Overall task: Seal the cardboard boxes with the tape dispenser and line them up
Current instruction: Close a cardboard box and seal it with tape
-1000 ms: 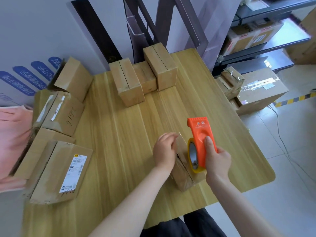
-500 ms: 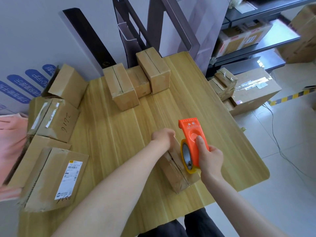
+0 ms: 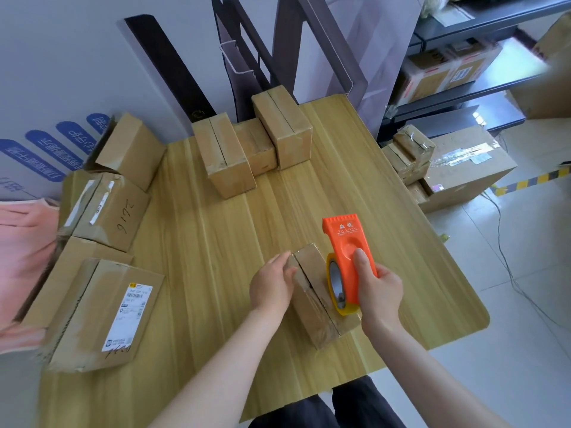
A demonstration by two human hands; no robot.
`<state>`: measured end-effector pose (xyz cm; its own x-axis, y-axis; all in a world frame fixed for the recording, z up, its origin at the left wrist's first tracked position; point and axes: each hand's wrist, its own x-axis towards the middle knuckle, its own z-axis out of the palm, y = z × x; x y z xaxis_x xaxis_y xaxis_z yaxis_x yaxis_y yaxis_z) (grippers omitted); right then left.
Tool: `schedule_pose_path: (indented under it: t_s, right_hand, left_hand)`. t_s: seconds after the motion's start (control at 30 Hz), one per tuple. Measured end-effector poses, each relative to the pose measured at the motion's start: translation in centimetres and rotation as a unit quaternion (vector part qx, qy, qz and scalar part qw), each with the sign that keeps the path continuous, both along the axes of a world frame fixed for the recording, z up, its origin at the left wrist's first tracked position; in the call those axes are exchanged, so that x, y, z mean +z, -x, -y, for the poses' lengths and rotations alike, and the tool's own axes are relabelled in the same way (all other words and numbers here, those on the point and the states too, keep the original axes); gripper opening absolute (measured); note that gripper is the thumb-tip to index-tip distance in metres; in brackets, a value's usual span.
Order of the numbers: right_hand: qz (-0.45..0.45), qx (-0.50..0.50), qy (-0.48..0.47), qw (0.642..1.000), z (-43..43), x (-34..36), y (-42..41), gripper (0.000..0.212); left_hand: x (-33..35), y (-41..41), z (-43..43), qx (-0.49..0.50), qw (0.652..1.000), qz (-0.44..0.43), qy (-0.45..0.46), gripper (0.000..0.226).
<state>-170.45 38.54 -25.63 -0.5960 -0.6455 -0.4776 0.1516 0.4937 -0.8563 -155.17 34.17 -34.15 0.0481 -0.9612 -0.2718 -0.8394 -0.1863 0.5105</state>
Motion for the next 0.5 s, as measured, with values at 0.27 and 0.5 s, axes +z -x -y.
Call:
schedule_pose_path:
  t_s: [0.27, 0.5]
  right_hand:
    - [-0.019, 0.011, -0.001, 1.000, 0.1, -0.3, -0.2, 0.047]
    - [-0.022, 0.017, -0.007, 1.000, 0.0, -1.4, 0.5, 0.047]
  left_hand:
    - [-1.3, 0.7, 0.2, 0.134, 0.967, -0.198, -0.089, 0.048]
    - [-1.8, 2.4, -2.0, 0.353, 0.899, -0.259, 0.002, 0.077]
